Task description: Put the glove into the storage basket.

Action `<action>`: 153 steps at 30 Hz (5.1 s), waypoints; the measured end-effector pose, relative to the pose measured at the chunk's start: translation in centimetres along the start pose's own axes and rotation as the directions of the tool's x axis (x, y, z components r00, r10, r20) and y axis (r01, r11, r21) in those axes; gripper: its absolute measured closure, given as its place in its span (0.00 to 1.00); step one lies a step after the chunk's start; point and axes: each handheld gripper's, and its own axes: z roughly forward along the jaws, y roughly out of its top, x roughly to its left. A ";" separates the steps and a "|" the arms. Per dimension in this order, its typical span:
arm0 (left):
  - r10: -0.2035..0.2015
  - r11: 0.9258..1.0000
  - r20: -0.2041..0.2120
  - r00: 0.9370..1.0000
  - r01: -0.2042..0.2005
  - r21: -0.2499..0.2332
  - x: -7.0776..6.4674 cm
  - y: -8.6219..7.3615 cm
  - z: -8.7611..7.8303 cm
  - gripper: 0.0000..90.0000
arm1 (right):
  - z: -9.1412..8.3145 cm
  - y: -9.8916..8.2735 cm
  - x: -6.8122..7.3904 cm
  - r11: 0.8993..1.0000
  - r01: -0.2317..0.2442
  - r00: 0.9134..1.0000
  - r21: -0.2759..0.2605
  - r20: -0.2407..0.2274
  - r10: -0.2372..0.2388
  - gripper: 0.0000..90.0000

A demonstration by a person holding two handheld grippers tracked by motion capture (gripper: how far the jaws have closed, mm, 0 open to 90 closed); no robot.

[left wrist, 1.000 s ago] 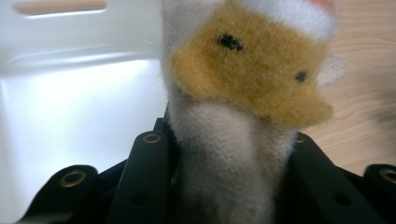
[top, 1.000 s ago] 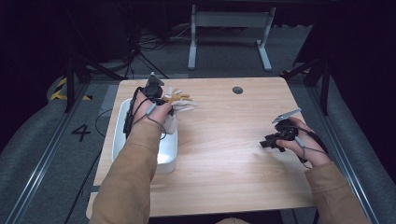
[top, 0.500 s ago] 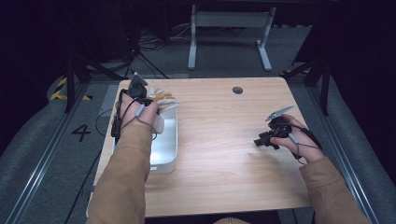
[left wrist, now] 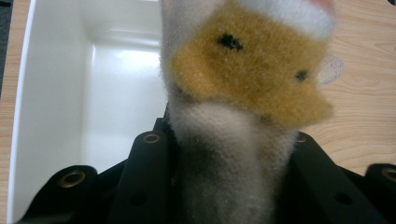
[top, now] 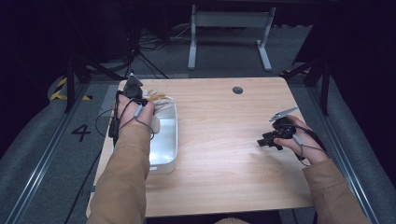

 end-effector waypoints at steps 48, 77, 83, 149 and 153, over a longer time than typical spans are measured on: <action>-0.090 0.988 -0.038 0.995 0.094 0.126 2.6 -2.7 8.0 0.75 | -1.0 -1.4 -1.0 0.998 -0.054 0.999 -0.036 0.005 0.054 0.60; -0.087 0.970 -0.096 0.992 0.106 0.218 2.9 -3.6 10.1 0.69 | -1.4 -1.8 -1.6 0.996 -0.070 0.998 -0.057 0.001 0.070 0.60; -0.076 0.972 -0.109 0.991 0.098 0.214 2.3 -3.7 10.2 0.40 | -1.3 -1.8 -1.8 0.996 -0.068 0.998 -0.054 0.008 0.069 0.60; 0.570 0.818 0.243 0.785 -0.515 -0.257 -5.1 -6.1 4.0 0.37 | -1.2 -1.9 -1.4 0.983 0.000 0.992 -0.183 -0.127 -0.024 0.55; 0.637 0.768 0.257 0.727 -0.567 -0.298 -6.7 -7.3 3.4 0.37 | -1.0 -1.9 -1.3 0.982 0.004 0.991 -0.189 -0.133 -0.029 0.55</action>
